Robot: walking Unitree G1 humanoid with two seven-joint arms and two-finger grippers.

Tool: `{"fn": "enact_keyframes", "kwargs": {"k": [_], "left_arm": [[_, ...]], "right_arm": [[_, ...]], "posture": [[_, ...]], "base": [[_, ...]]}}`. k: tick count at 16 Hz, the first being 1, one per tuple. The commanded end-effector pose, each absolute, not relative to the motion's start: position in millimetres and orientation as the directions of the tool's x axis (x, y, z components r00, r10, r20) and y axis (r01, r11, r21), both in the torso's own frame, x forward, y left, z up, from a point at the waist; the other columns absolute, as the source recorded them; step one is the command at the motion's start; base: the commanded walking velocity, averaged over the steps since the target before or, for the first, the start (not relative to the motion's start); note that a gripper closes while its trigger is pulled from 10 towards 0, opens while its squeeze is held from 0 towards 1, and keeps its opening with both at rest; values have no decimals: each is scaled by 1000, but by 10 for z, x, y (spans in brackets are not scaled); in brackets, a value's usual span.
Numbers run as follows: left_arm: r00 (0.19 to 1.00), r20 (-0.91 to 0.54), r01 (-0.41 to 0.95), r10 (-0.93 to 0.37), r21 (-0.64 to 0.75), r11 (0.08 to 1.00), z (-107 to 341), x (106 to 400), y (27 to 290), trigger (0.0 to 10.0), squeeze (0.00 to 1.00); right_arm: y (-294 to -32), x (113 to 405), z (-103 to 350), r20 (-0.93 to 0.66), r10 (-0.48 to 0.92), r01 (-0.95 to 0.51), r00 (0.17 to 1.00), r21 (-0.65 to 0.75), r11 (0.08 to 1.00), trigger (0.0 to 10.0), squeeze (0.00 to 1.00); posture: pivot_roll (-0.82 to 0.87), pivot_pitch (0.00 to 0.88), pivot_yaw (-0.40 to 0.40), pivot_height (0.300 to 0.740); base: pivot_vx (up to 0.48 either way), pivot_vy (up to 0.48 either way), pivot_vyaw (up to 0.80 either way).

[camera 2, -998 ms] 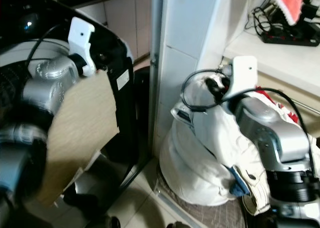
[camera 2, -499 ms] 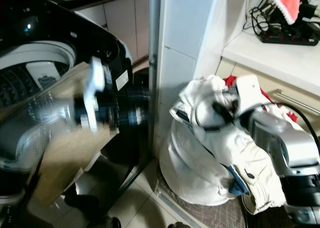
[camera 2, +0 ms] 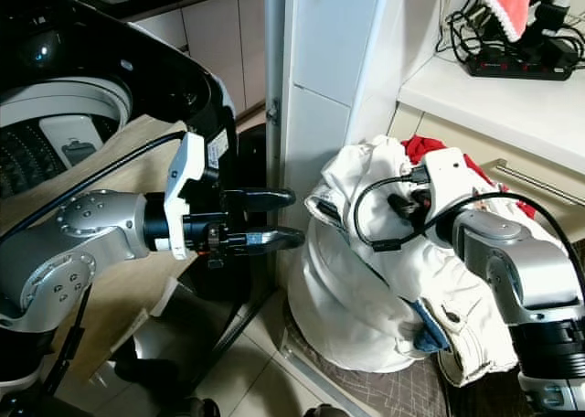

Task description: Clothes washing

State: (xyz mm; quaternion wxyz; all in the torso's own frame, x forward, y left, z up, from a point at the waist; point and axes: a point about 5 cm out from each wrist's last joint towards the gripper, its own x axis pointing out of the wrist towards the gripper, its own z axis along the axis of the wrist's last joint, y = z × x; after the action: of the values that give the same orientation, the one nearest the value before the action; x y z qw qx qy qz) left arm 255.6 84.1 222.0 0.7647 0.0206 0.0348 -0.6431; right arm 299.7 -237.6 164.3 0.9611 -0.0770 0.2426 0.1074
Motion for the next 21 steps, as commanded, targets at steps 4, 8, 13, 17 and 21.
{"fn": "enact_keyframes", "kwargs": {"k": [4,8,13,17,21], "left_arm": [[171,-86,984,-981,-24,174,2225,2522,847,10000,0],[192,-95,980,-977,-27,195,2195,2537,856,10000,0],[210,-97,976,-973,-30,214,2186,2556,871,10000,0],[225,-91,974,-970,-17,227,2199,2576,869,10000,0],[389,21,917,-921,83,389,2366,2775,872,10000,0]], "right_arm": [[-2391,3006,1659,-477,183,-250,860,-79,965,0,0],[-2386,3028,1690,-458,186,-246,869,-74,967,0,0],[-2391,3046,1762,-433,183,-238,883,-76,968,0,0],[-2372,3056,1936,-378,202,-245,904,-67,967,0,0],[-2182,3101,2676,-48,359,-354,932,79,932,0,0]], "posture": [[-117,33,3,740],[-116,36,0,740],[-116,36,1,740],[-115,35,0,740],[-116,35,-2,740]], "base": [[0,0,0],[0,0,0],[0,0,0],[0,0,0],[0,0,0]]}}
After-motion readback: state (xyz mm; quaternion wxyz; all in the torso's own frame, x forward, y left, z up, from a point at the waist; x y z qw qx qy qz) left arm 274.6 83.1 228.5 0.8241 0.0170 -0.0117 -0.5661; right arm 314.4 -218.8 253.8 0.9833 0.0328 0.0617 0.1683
